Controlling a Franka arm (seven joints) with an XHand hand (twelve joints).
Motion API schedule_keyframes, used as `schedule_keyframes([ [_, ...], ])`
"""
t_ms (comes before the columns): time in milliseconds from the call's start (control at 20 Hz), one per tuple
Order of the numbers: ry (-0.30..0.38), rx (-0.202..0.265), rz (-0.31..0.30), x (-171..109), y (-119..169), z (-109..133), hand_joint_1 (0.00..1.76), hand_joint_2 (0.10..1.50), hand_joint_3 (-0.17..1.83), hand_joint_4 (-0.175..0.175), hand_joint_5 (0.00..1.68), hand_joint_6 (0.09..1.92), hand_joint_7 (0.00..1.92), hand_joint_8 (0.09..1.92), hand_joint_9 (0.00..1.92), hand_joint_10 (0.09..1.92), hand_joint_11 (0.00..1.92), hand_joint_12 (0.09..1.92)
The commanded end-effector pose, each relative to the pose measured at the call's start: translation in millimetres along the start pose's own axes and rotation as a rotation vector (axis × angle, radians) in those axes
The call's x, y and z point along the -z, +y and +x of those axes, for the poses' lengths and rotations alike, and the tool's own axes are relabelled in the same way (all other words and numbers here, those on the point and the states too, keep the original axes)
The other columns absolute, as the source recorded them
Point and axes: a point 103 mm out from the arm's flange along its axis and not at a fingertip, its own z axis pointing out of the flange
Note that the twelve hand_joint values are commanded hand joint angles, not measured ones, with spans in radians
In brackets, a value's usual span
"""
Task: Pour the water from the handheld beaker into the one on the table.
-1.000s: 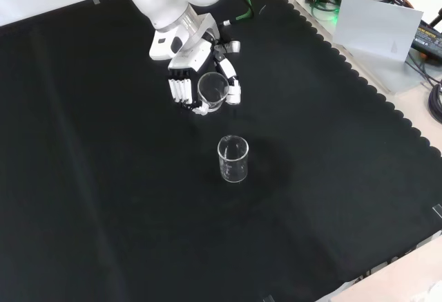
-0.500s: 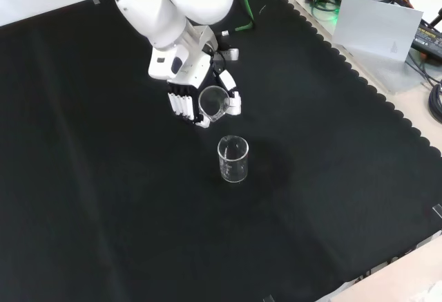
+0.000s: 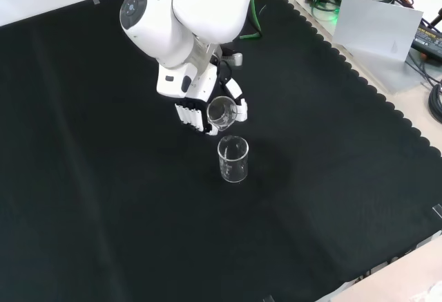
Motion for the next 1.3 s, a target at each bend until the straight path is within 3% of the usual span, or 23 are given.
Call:
schedule_keyframes([
  [50,-0.037,-0.011,0.033,4,-4,1,1.43,0.53,0.96,-0.175,1.01,1.09,1.21,1.01,1.30,0.92,1.02,0.92],
  [750,-0.143,-0.063,0.094,14,-6,14,1.43,0.52,0.98,-0.175,1.00,1.11,1.20,1.04,1.30,0.94,1.02,0.92],
  [950,-0.171,-0.076,0.105,15,-6,20,1.32,0.52,1.03,-0.175,1.04,1.12,1.28,1.00,1.36,0.99,1.02,0.93],
  [1300,-0.216,-0.109,0.129,21,-6,26,1.31,0.52,1.03,-0.175,1.05,1.11,1.29,0.99,1.36,1.01,1.02,0.93],
])
